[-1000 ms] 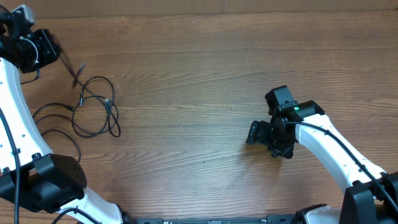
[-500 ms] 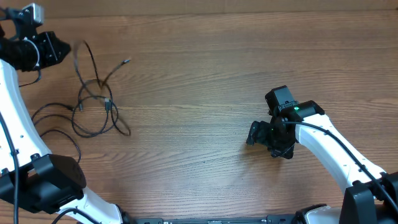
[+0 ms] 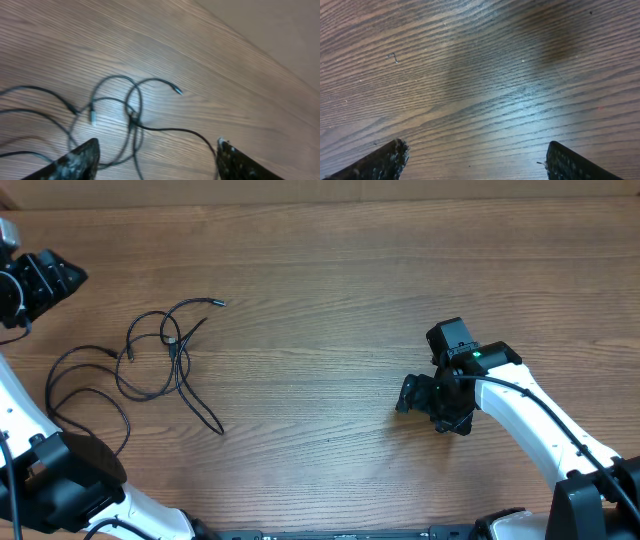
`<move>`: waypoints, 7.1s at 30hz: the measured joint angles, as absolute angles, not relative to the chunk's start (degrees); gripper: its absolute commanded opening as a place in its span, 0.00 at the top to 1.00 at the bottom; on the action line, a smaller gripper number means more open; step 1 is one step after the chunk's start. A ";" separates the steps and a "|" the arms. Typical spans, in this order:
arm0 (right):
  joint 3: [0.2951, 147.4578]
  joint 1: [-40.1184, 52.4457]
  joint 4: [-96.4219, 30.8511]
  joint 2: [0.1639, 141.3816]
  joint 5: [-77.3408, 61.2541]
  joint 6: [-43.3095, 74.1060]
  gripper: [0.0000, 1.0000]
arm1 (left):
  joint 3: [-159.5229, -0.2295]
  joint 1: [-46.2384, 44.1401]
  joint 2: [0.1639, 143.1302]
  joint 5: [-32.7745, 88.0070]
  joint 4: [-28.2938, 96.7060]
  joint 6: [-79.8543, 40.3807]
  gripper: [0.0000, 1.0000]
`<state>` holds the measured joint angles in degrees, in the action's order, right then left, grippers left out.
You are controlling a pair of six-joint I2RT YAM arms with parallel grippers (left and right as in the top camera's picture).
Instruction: Untangle cables
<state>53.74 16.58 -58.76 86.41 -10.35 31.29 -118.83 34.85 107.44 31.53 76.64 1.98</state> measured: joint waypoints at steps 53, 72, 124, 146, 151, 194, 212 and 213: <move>53.74 16.58 -59.99 86.41 -10.50 31.27 0.12 | -98.15 2.35 107.92 -5.48 72.73 -4.27 0.50; 53.74 16.58 -59.86 86.41 -10.50 31.27 0.12 | -100.79 2.24 107.92 0.56 79.46 -0.40 0.42; 53.74 16.58 -60.05 86.41 -10.52 31.27 0.12 | -47.20 -7.42 72.49 -4.58 52.49 -25.93 0.24; 53.74 16.58 -60.23 86.41 -10.52 31.24 0.12 | -43.24 -7.42 89.54 -7.73 43.29 -36.07 0.67; 53.74 16.58 -60.38 86.41 -10.52 31.27 0.12 | -43.29 -7.42 89.84 -7.57 43.20 -36.01 0.92; 53.74 16.58 -60.62 86.41 -10.52 31.24 0.12 | -81.60 15.51 92.18 -22.61 69.25 -23.03 0.41; 53.74 16.58 -60.58 86.41 -10.50 31.24 0.12 | -67.51 26.22 92.55 -14.92 53.43 -22.02 0.37; 53.74 16.58 -60.55 86.41 -10.52 31.27 0.12 | -67.44 26.30 92.55 -14.68 53.34 -21.98 0.37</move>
<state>53.74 16.58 -60.55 86.41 -10.52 31.27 -67.44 26.30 92.55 -14.68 53.34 -21.98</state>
